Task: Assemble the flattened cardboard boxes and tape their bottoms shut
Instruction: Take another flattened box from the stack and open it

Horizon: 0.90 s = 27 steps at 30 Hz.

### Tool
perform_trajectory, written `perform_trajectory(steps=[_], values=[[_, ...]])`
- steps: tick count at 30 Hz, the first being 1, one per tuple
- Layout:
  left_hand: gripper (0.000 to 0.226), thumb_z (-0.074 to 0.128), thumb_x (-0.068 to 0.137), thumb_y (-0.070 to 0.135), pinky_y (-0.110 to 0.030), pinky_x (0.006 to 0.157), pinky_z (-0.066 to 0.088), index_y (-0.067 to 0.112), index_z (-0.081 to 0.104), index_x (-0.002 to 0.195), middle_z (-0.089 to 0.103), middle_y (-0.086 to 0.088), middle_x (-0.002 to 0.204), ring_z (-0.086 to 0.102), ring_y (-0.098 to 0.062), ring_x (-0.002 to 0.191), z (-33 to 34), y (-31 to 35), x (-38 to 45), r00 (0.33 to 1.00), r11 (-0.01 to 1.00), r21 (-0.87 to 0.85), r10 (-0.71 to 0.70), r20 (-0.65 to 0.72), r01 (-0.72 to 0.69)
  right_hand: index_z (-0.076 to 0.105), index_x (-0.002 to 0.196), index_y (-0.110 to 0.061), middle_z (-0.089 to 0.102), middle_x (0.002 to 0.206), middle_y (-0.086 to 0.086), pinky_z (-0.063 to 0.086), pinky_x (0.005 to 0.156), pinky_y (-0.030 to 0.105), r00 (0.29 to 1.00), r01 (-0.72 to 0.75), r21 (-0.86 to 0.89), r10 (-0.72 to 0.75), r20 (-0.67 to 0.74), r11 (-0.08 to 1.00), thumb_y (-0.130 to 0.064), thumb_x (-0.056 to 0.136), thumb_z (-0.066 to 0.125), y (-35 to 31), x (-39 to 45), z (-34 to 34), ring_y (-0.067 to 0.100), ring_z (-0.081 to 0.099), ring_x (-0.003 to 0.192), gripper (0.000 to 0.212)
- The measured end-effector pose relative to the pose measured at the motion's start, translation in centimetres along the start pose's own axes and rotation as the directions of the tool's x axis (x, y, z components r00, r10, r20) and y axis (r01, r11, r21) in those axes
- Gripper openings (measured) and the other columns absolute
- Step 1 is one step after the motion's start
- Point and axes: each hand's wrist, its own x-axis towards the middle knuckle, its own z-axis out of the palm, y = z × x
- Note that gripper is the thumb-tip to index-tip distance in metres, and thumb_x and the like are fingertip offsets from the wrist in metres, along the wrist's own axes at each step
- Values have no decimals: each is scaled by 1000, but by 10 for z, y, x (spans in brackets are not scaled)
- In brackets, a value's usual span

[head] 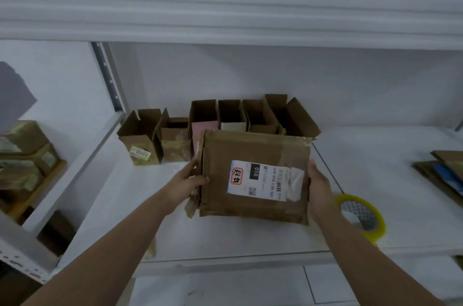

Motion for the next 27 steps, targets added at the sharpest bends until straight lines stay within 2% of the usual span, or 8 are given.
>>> perform_trajectory(steps=[2, 4, 8, 14, 17, 20, 24, 27], values=[[48, 60, 88, 40, -43, 105, 39, 29, 48, 134, 56, 3, 132, 48, -18, 125, -10, -1, 2, 999, 997, -77, -27, 44, 31, 73, 98, -7, 75, 90, 14, 56, 73, 36, 1000, -13, 95, 15, -19, 995, -57, 100, 32, -1, -6, 6, 27, 73, 82, 65], [48, 52, 92, 53, -50, 108, 38, 25, 52, 132, 56, -2, 133, 49, -22, 127, -19, 0, 3, 998, 975, -215, -54, 45, 62, 72, 88, -8, 75, 81, 12, 53, 66, 32, 999, -13, 135, 19, -45, 991, -55, 101, 32, -1, -8, 14, 23, 72, 72, 63], [62, 38, 84, 71, -64, 103, 36, 29, 55, 127, 57, -9, 129, 50, -30, 122, -34, 0, 10, 998, 939, -340, -40, 43, 52, 70, 98, -17, 74, 93, 11, 54, 88, 44, 993, -22, 141, 38, -115, 990, -57, 96, 42, 4, -11, 24, 29, 69, 89, 49], [75, 50, 75, 81, -58, 105, 39, 32, 57, 131, 62, -7, 129, 54, -30, 123, -38, 4, 22, 988, 940, -335, -7, 154, 59, 66, 108, -19, 70, 104, 7, 51, 72, 34, 998, -12, 258, 28, -59, 966, -46, 101, 38, 8, -23, 21, 22, 65, 97, 39], [69, 49, 82, 71, -48, 107, 40, 32, 49, 138, 62, -4, 131, 57, -25, 122, -37, 7, 27, 985, 945, -328, 44, 167, 13, 70, 103, -20, 74, 86, 1, 55, 67, 29, 1000, -25, 345, 27, -1, 938, -43, 102, 38, -4, -30, 21, 14, 70, 80, 40], [48, 47, 94, 48, -33, 88, 53, 33, 43, 139, 63, -3, 127, 64, -19, 111, -34, 7, 31, 972, 943, -330, 110, 208, -36, 78, 76, -20, 75, 72, 4, 56, 53, 22, 996, -38, 299, 13, 85, 953, -37, 100, 42, -10, -37, 24, 13, 72, 64, 46], [38, 46, 99, 18, -25, 68, 56, 33, 45, 134, 66, -7, 117, 71, -16, 93, -35, -1, 30, 962, 946, -316, 149, 230, -71, 70, 101, -11, 74, 91, 14, 59, 62, 31, 989, 37, 294, -78, 127, 955, -26, 88, 59, -7, -44, 25, 27, 71, 81, 22], [43, 42, 99, 7, -30, 65, 58, 33, 43, 133, 67, -9, 113, 71, -20, 88, -36, -14, 25, 963, 914, -403, 138, 232, -34, 61, 118, -21, 72, 101, 11, 59, 64, 33, 978, 138, 248, -171, 116, 959, -9, 88, 59, -3, -44, 27, 25, 71, 87, 33]])
